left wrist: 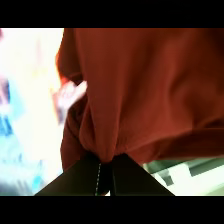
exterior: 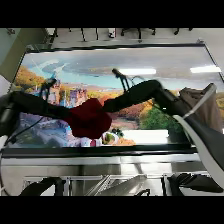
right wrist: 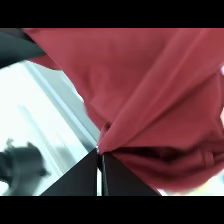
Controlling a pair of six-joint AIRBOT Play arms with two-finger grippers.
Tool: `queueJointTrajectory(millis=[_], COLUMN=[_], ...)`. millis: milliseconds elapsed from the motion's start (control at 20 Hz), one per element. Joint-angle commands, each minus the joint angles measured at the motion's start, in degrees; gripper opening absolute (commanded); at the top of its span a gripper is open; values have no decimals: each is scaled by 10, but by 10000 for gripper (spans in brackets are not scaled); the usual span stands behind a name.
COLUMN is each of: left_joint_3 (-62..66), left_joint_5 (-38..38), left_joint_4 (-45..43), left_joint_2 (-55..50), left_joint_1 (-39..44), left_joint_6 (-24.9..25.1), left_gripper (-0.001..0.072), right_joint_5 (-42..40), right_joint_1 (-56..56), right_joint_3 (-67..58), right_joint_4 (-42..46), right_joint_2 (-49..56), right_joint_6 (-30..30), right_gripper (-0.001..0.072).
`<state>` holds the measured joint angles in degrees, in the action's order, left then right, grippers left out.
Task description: Fold the shirts.
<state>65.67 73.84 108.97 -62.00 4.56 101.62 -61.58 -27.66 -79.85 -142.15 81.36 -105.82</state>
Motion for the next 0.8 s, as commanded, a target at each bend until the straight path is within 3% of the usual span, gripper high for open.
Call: queueJointTrajectory(millis=[0,150,400,600,750], left_joint_3=[127,293,464,461,348], left_joint_5=[1,-5,-10,55,87], left_joint_4=[7,10,37,38,51], left_joint_2=[117,179,170,82,9], left_joint_1=[-1,0,-1,-1,11], left_joint_6=[0,0,-2,-34,-36], left_gripper=[16,17,16,17,17], right_joint_5=[27,97,96,21,-48], right_joint_1=[21,29,29,29,29], right_joint_3=[-73,-162,-233,-231,-194], right_joint_4=[1,36,126,191,191], right_joint_2=[-136,-251,-313,-242,-132], right_joint_6=[-33,-74,-68,-5,16], right_gripper=[15,15,16,16,16])
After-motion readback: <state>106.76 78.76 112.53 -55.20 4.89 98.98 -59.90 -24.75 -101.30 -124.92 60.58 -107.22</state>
